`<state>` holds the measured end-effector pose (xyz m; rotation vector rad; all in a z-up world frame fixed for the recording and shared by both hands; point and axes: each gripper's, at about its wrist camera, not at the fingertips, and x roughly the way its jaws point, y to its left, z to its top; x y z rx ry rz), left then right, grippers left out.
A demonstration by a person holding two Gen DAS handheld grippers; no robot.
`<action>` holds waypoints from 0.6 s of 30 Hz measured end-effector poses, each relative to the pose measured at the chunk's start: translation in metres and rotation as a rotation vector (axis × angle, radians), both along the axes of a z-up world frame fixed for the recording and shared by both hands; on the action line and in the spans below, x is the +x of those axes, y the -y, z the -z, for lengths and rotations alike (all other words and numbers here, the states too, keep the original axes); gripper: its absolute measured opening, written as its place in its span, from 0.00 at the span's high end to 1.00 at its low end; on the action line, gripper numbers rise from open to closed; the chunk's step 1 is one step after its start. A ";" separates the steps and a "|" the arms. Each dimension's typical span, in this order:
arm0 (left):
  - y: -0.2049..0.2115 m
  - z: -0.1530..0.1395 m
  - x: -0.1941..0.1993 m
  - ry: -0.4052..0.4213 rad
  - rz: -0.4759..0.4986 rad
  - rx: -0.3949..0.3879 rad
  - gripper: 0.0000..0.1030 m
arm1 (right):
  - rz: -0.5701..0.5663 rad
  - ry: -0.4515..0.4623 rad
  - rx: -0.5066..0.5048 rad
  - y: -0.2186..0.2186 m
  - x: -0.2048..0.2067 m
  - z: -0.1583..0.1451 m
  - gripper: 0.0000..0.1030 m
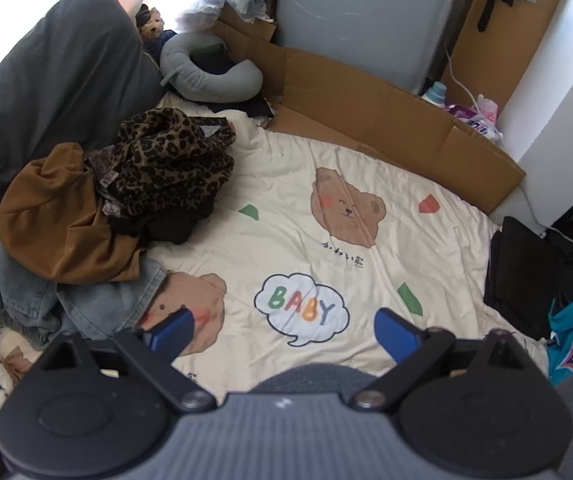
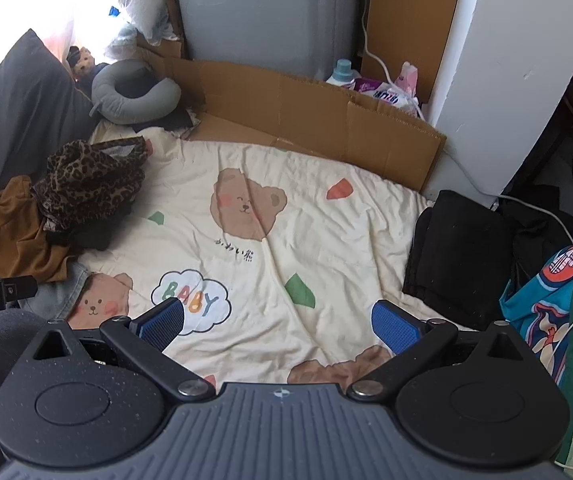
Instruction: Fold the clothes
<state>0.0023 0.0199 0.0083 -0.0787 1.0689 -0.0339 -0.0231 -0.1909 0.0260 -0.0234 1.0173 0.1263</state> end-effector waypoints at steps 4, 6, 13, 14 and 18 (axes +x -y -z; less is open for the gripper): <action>-0.005 -0.011 0.001 0.023 -0.005 -0.007 0.05 | 0.010 0.019 0.011 0.003 -0.001 -0.008 0.00; -0.007 -0.017 0.002 0.032 -0.004 -0.012 0.05 | 0.013 0.024 0.012 0.004 -0.002 -0.010 0.00; -0.020 -0.033 0.004 0.055 -0.006 -0.004 0.05 | 0.022 0.070 0.029 0.004 -0.001 -0.022 0.00; -0.023 -0.035 0.005 0.058 -0.007 -0.002 0.05 | 0.023 0.075 0.035 0.004 0.000 -0.024 0.00; -0.031 -0.042 0.007 0.078 -0.009 0.004 0.05 | 0.020 0.093 0.054 0.002 0.004 -0.028 0.00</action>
